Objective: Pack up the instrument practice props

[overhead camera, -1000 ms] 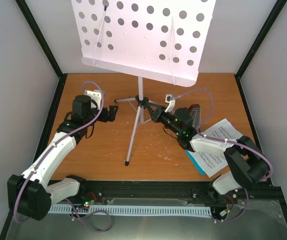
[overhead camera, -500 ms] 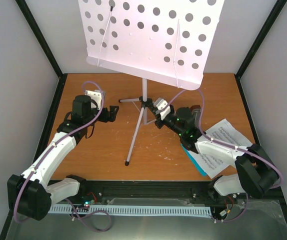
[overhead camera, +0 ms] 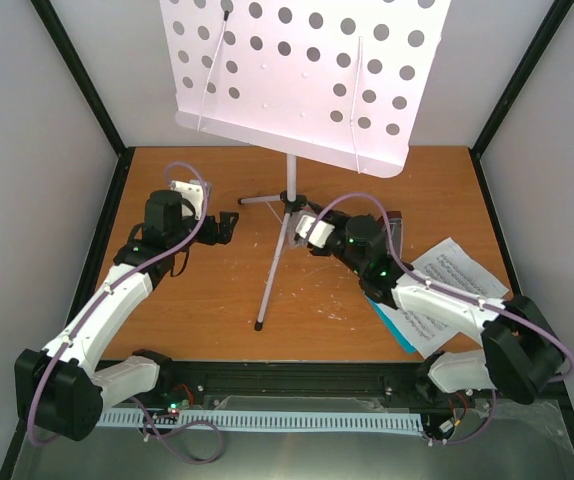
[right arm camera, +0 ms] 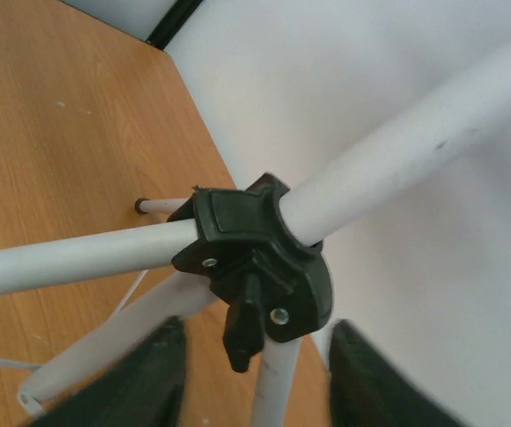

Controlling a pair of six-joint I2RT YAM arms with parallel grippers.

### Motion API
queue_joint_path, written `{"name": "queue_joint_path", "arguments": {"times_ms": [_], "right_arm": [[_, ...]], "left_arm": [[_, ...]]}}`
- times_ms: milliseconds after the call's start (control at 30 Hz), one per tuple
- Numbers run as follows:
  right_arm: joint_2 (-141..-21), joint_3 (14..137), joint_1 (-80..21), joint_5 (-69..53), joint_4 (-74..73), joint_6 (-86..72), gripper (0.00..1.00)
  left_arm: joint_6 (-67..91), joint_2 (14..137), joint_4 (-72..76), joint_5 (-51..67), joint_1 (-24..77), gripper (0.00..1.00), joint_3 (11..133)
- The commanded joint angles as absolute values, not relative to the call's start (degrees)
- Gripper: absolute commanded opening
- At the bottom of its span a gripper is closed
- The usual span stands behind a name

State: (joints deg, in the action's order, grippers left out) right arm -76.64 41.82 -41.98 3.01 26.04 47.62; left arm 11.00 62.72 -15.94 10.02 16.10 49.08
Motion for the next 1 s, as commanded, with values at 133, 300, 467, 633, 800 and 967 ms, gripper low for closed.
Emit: {"name": "queue_joint_path", "arguments": {"times_ms": [133, 300, 467, 633, 800, 967], "right_arm": [[-61.88, 40.68, -41.34, -3.60, 24.46, 27.85, 0.71], [-51.78, 35.98, -37.17, -5.33, 21.50, 9.07, 0.83], [-47.90, 33.04, -25.69, -17.97, 22.81, -9.17, 0.90], [-55.12, 37.13, -15.91, -33.62, 28.31, -25.14, 0.90], [-68.70, 46.02, -15.48, -47.07, 38.28, -34.88, 0.71], [-74.66, 52.60, -17.42, -48.21, 36.62, -33.34, 0.69]], "left_arm": [[10.72, 60.33, -14.73, 8.04, 15.82, 0.99, 49.00], [9.42, 56.70, -12.72, 8.35, 15.82, 0.99, 47.73], [8.90, 51.95, -10.92, 8.08, 15.82, 1.00, 47.63], [17.52, 47.03, -8.51, 17.71, 15.82, 0.98, 46.88], [27.59, 50.95, 7.37, 38.82, 19.53, 0.89, 38.70], [23.58, 57.52, 6.46, 35.25, 26.84, 0.84, 39.95]]}}
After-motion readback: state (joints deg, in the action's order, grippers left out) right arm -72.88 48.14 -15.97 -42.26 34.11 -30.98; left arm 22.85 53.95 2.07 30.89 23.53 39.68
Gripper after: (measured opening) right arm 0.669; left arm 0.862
